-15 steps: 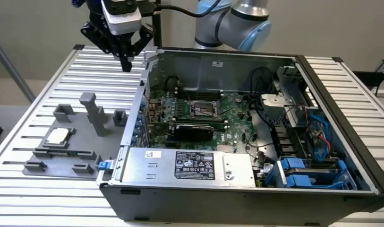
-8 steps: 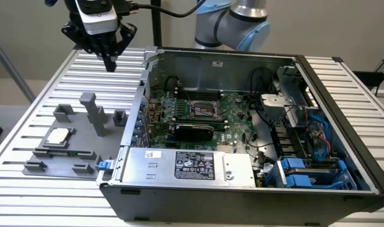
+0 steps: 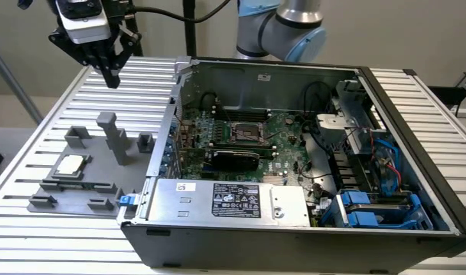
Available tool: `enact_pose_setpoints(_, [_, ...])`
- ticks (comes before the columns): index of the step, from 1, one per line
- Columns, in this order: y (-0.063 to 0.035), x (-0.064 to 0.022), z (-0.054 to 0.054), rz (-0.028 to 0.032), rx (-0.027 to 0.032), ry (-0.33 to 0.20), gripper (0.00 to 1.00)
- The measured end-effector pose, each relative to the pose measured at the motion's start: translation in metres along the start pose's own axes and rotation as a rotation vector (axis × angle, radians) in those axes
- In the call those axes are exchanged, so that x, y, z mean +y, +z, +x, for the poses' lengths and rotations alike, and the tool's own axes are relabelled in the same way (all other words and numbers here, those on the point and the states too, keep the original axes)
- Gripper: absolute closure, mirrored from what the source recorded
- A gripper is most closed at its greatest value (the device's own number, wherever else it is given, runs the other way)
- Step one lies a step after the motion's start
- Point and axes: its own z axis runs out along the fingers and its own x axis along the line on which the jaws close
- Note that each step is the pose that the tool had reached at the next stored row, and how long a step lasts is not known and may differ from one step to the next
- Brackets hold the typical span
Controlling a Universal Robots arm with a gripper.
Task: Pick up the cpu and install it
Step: 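Reach for the cpu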
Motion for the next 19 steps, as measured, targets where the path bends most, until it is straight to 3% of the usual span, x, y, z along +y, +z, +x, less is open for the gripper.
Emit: enact_pose_setpoints(19, [0.0271, -0.0096, 0.087, 0.0017, -0.0001, 0.0, 0.89])
